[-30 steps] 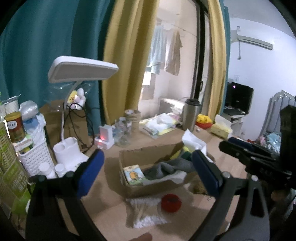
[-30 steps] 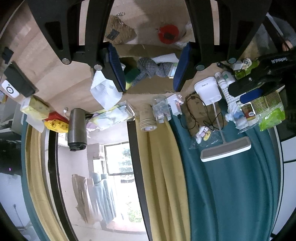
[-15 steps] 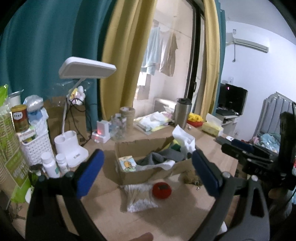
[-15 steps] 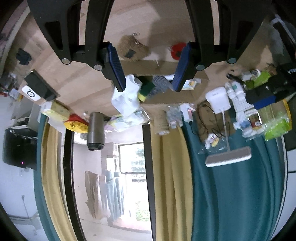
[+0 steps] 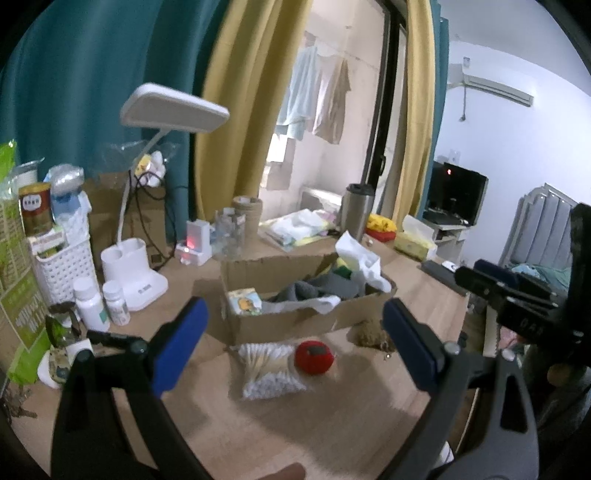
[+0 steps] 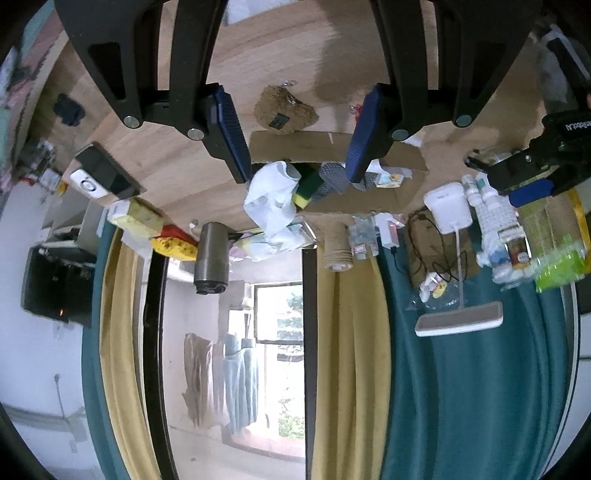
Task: Organize soft objects
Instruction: 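Move both grippers back from the box toward the pouches on the desk, then grasp the brown fuzzy pouch with the right gripper while the left grasps the red round pouch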
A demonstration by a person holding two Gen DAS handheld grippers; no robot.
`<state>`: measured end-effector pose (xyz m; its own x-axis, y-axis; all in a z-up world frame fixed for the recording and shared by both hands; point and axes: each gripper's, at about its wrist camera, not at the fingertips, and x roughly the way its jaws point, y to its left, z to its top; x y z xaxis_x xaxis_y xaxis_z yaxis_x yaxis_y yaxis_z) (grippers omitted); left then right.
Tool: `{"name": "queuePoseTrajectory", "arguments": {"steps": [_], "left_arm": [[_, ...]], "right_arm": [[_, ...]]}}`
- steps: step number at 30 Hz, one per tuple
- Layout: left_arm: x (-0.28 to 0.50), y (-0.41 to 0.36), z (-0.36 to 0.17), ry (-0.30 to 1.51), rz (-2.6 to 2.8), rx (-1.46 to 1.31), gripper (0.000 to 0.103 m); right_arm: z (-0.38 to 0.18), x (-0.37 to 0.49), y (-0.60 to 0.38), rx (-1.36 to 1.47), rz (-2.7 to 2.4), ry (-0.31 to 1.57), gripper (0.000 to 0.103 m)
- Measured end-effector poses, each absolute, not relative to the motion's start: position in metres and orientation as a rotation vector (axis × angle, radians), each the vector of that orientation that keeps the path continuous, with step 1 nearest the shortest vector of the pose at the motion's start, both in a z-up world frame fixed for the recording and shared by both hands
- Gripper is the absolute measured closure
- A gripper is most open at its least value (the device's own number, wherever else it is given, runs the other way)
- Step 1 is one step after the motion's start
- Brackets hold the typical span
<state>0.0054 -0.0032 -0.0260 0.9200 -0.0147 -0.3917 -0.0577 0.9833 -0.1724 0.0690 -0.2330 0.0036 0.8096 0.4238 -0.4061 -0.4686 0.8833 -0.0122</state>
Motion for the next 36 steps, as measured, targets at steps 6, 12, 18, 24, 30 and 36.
{"name": "queuePoseTrajectory", "arguments": {"steps": [6, 12, 18, 24, 30, 36], "left_arm": [[0.012, -0.009, -0.044, 0.445, 0.027, -0.186, 0.006], [0.029, -0.021, -0.066, 0.502, 0.021, -0.181, 0.006], [0.047, -0.033, -0.082, 0.55, 0.015, -0.167, 0.006], [0.062, -0.03, -0.093, 0.59, 0.03, -0.16, 0.006], [0.075, -0.023, -0.104, 0.627, 0.068, -0.16, 0.006], [0.088, -0.025, -0.11, 0.651, 0.085, -0.135, 0.006]], "right_arm": [[-0.005, 0.067, -0.236, -0.151, 0.455, 0.406, 0.046], [-0.027, 0.086, -0.246, -0.131, 0.452, 0.456, 0.044], [-0.051, 0.105, -0.253, -0.109, 0.459, 0.508, 0.044], [-0.071, 0.124, -0.248, -0.096, 0.481, 0.551, 0.044], [-0.092, 0.146, -0.237, -0.095, 0.527, 0.602, 0.044], [-0.101, 0.159, -0.224, -0.094, 0.581, 0.624, 0.044]]}}
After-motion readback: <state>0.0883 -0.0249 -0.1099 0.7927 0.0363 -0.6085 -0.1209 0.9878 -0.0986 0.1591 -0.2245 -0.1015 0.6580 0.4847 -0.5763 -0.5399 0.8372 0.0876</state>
